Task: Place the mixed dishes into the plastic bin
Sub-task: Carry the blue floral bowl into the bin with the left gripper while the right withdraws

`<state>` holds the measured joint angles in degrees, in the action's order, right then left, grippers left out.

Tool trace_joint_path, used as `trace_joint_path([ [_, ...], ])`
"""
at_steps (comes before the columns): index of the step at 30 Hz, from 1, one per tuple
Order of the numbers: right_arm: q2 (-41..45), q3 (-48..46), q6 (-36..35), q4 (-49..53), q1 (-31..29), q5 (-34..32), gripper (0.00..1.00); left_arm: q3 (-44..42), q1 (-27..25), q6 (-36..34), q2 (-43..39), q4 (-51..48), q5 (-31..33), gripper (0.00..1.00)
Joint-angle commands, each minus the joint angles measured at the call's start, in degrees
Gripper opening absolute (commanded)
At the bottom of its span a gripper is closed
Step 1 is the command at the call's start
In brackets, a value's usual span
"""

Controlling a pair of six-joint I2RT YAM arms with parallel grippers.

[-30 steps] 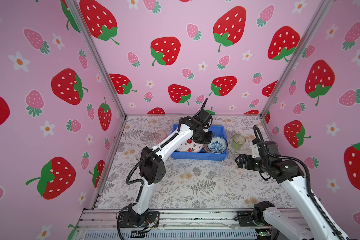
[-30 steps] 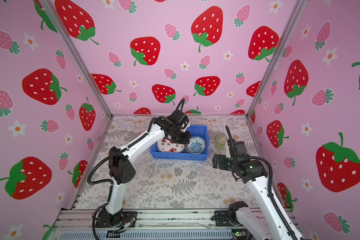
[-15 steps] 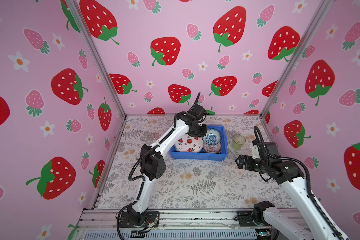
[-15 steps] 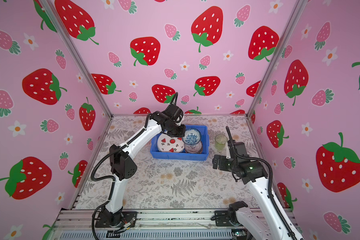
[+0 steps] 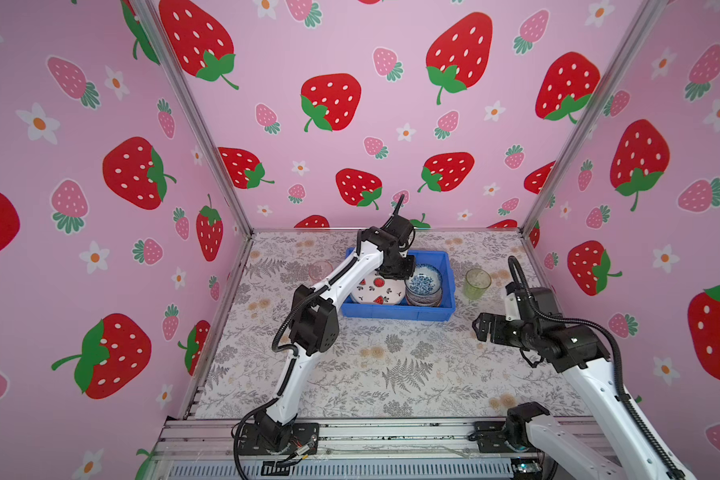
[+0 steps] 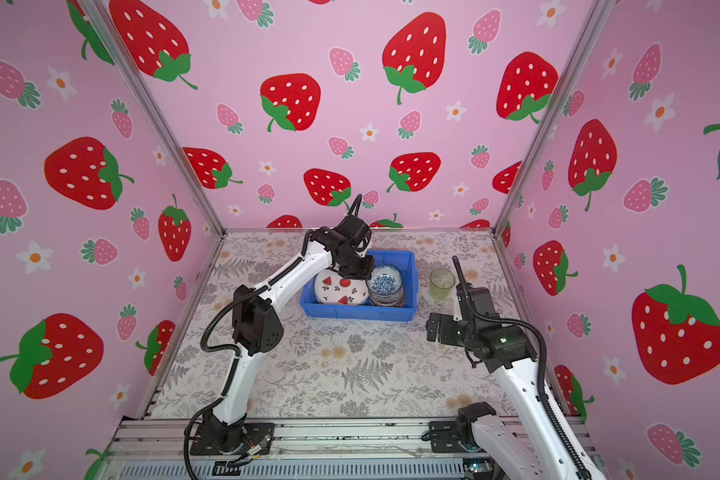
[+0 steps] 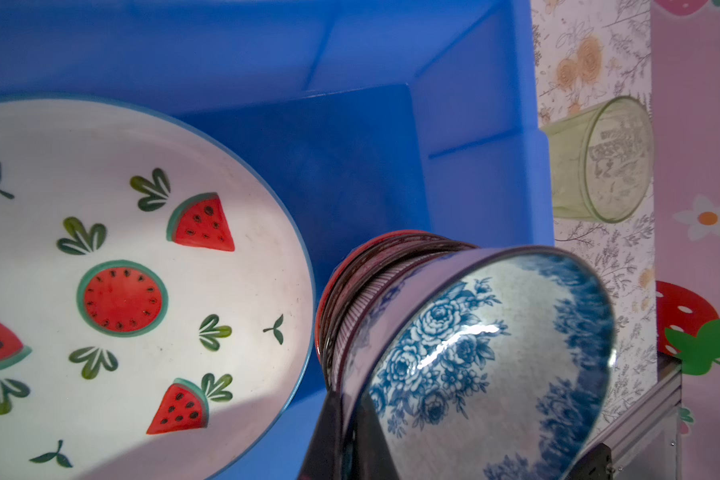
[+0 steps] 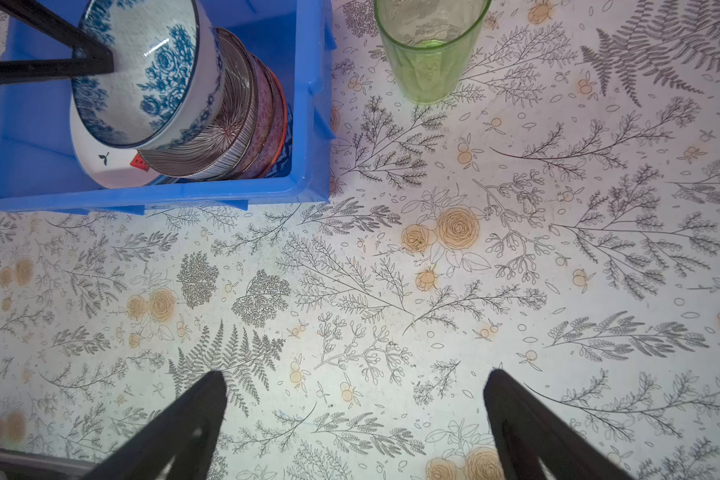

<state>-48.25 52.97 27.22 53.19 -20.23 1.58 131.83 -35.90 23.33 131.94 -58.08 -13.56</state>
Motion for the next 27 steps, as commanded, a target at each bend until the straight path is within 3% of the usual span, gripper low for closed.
trace_joint_path([
  [1, 0.68, -0.76, -0.31, 1.31, 0.36, -0.88, 0.99, 2.96, -0.39, -0.74, -0.39, 0.24, -1.98, 0.01],
  [8, 0.71, -0.93, -0.28, 1.18, 0.35, -0.71, 0.99, 2.52, -0.78, -1.45, -0.28, -0.2, -2.25, 0.05],
  [9, 0.7, -0.98, -0.24, 1.16, 0.37, -0.63, 0.99, 2.3, -0.88, -1.33, -0.37, -0.2, -2.17, 0.1],
  [19, 0.92, -0.94, -0.37, 0.95, 0.36, -0.42, 0.99, 0.91, -1.08, -1.0, -0.98, 0.21, -2.2, 0.25],
  [27, 0.41, -0.59, -0.94, 0.74, 0.35, -0.36, 0.99, 1.19, -1.46, -0.69, -2.84, -0.26, -3.31, 0.57],
])
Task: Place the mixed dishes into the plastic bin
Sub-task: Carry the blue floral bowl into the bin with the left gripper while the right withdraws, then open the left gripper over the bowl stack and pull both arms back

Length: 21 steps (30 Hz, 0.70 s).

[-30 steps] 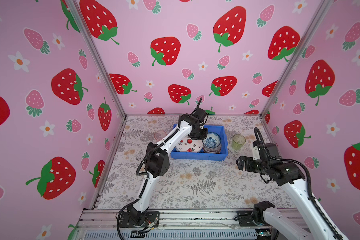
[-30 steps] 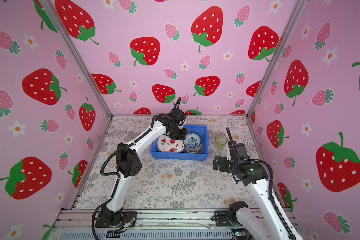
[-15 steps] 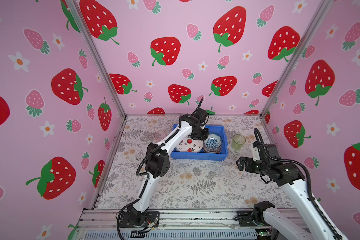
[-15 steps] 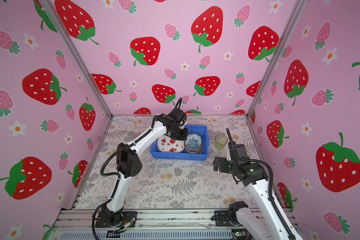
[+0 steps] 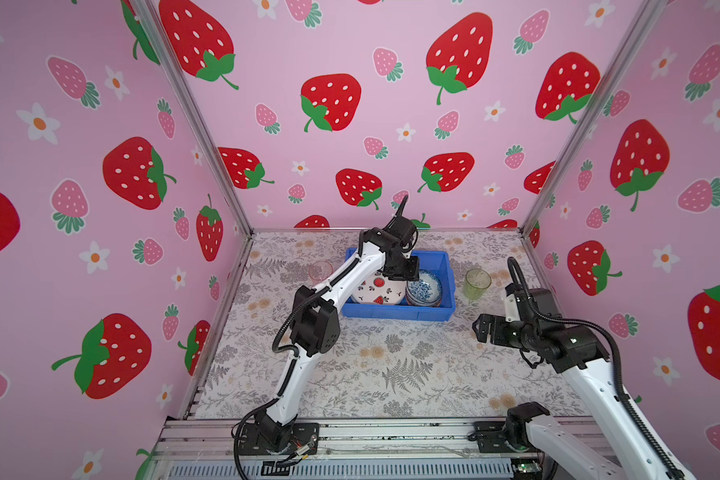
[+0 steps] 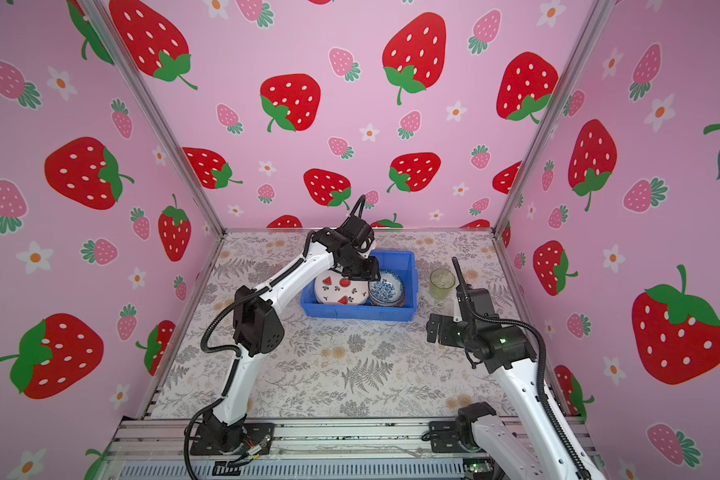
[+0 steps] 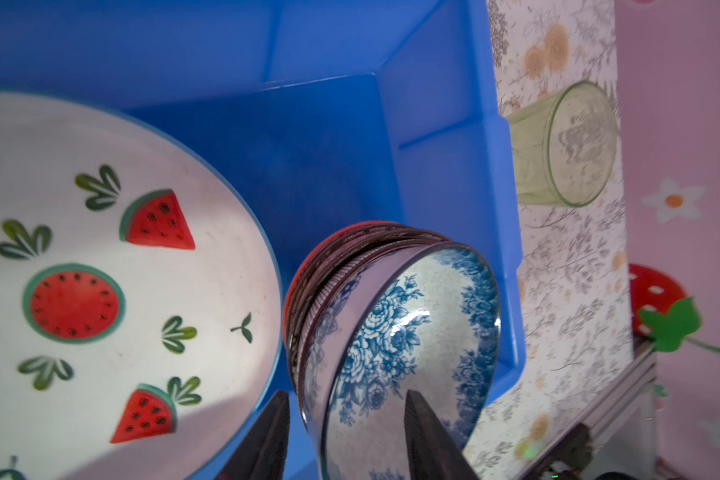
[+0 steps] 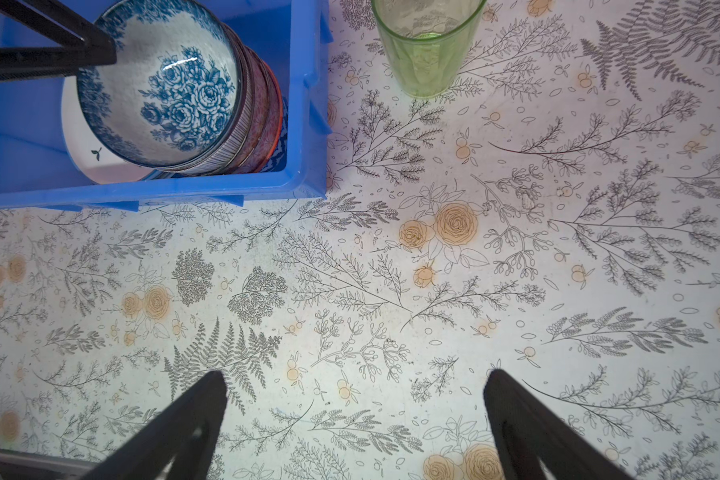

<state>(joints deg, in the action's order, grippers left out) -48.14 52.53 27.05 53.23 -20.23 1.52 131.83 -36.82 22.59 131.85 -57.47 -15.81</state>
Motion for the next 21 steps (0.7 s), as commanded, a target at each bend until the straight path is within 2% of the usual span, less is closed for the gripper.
trace_joint_path([
  [1, 0.17, -0.15, -0.85, 0.56, 0.37, -0.21, 0.99, 1.07, -0.59, 0.02, -3.31, -0.96, -1.06, 0.62],
  [6, -0.8, -0.15, -1.28, -1.02, 0.45, 0.57, 0.99, -0.22, -0.74, -0.03, -7.14, -1.22, -0.07, 0.79],
  [15, -3.61, 0.7, -1.87, -5.02, 0.53, 0.22, 0.99, -9.99, -0.58, -0.2, -16.23, 0.48, 3.78, 0.83],
  [21, -10.9, 2.82, -2.73, -7.82, 0.96, -0.42, 0.99, -20.09, 0.47, 0.2, -24.65, 1.9, 7.06, 0.84],
])
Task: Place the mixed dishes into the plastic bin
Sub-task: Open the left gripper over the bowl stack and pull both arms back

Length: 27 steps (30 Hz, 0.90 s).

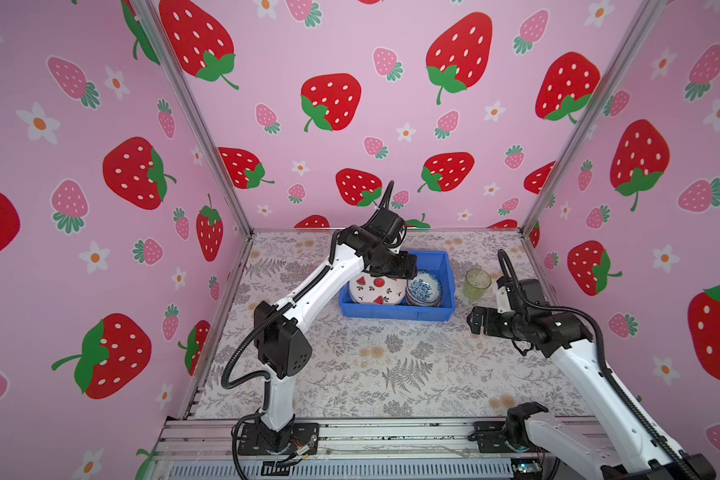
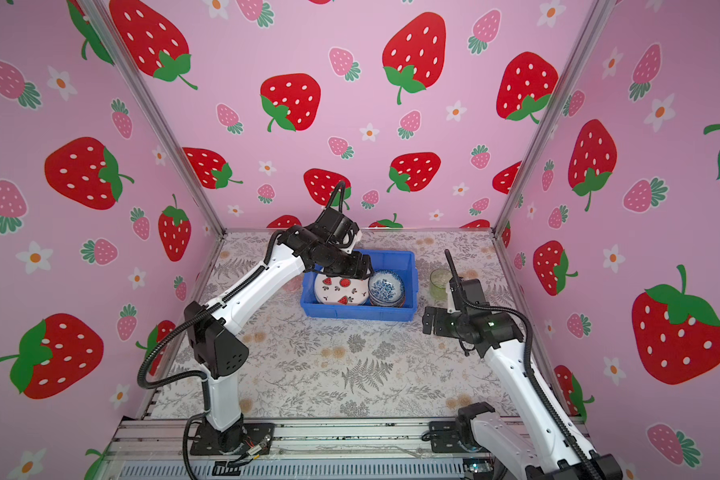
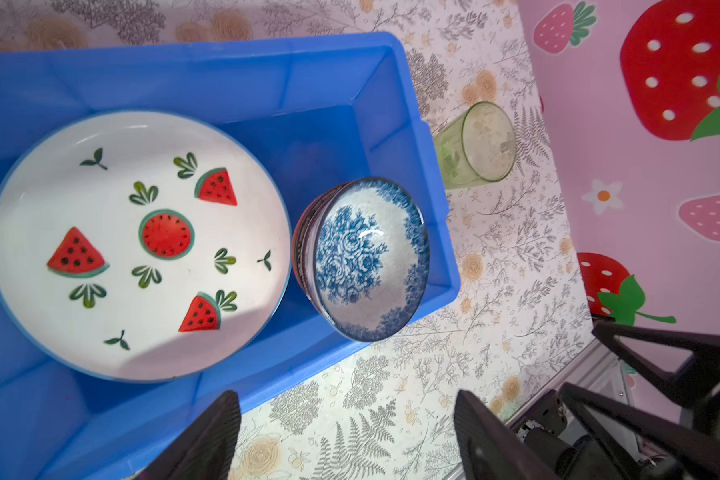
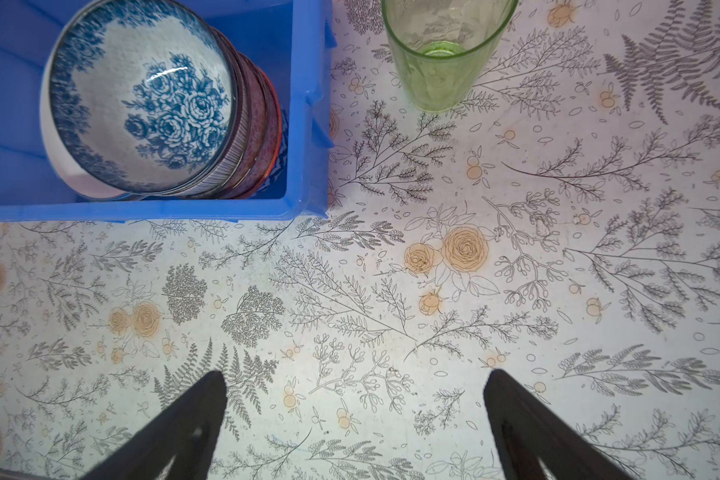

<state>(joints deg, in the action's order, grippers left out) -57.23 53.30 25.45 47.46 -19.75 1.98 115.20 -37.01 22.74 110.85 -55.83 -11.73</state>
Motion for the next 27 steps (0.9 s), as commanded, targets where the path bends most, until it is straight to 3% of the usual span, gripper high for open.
trace_joint_path([
  [1, -2.79, 2.57, -1.39, -2.62, 0.57, -1.13, 0.99, -5.3, 1.04, 0.12, -5.16, 0.45, 3.51, 0.84],
  [14, -21.6, 12.27, -6.52, -11.97, 9.35, -0.22, 0.99, -34.43, 7.33, 5.39, -30.84, 2.65, 10.87, 0.84],
  [18, -26.83, 16.36, -7.07, -13.24, 11.61, -5.51, 0.99, -39.49, 8.75, 7.02, -37.56, 1.31, 12.65, 0.84],
  [27, -37.02, 23.27, -8.4, -15.51, 15.52, -4.51, 0.93, -46.02, 12.08, 9.4, -48.3, -2.38, 15.42, 0.84],
])
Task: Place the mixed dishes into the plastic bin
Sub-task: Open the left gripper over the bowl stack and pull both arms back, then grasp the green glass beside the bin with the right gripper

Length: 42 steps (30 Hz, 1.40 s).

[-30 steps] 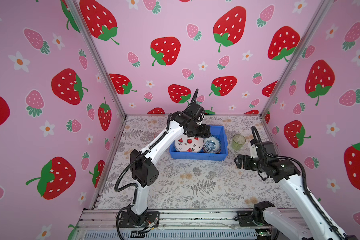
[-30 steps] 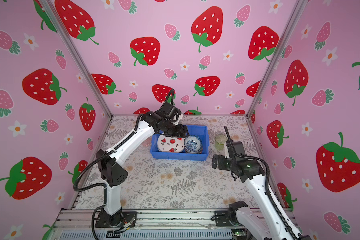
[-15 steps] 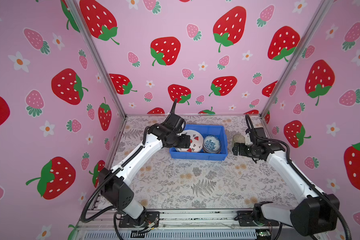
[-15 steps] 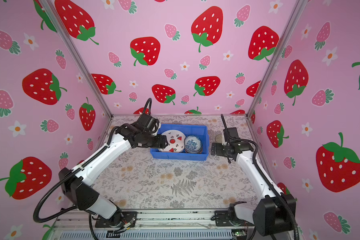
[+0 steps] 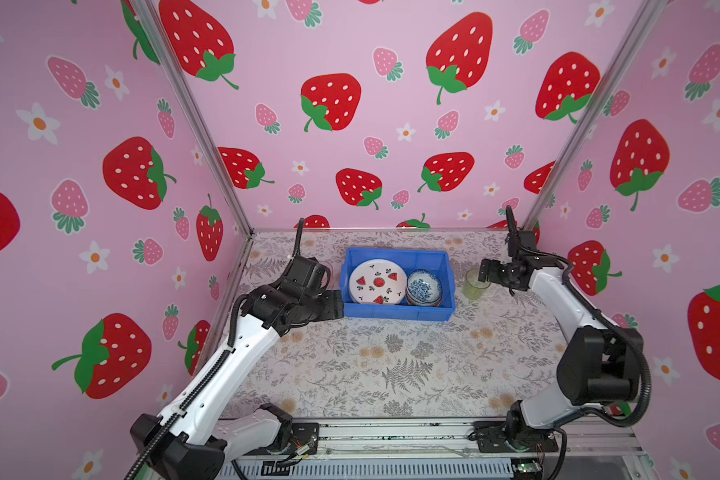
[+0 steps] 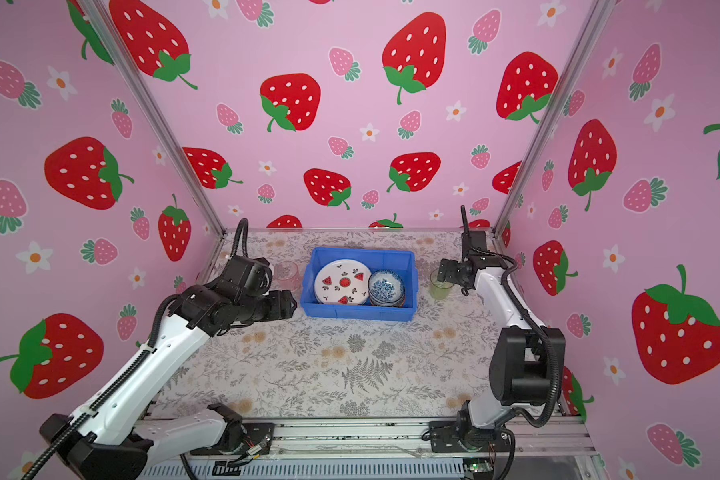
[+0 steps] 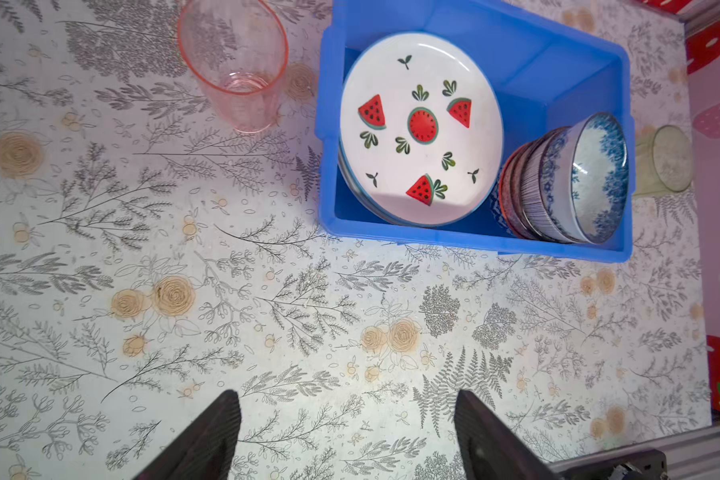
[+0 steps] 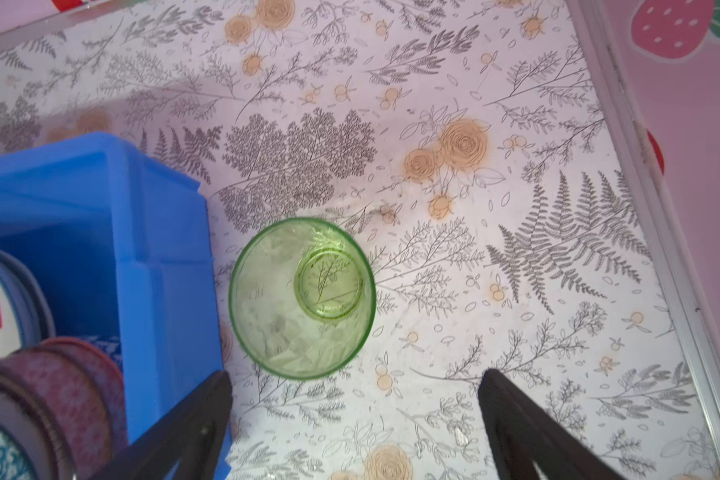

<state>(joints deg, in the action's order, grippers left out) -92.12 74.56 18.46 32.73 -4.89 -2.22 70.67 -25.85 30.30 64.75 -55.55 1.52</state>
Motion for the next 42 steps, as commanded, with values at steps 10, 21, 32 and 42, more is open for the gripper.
trace_joint_path([
  [10, -11.62, 6.5, -2.28, -1.7, 0.95, 2.83, 0.68, -5.14, 2.91, 4.23, -9.24, -6.4, 4.43, 0.84],
  [21, -16.36, 9.27, -2.9, -1.18, 0.93, 3.21, 0.38, -6.51, 4.56, 5.11, -13.87, -9.58, 6.74, 0.84],
  [32, -15.26, 8.69, -4.13, 0.23, 0.84, 1.41, 0.12, -6.73, 6.2, 3.27, -12.21, -7.98, 5.37, 0.85],
  [42, -11.8, 9.43, -6.29, 4.4, 0.76, 0.86, 0.0, -7.35, 7.42, 1.28, -10.02, -5.27, 2.53, 0.85],
])
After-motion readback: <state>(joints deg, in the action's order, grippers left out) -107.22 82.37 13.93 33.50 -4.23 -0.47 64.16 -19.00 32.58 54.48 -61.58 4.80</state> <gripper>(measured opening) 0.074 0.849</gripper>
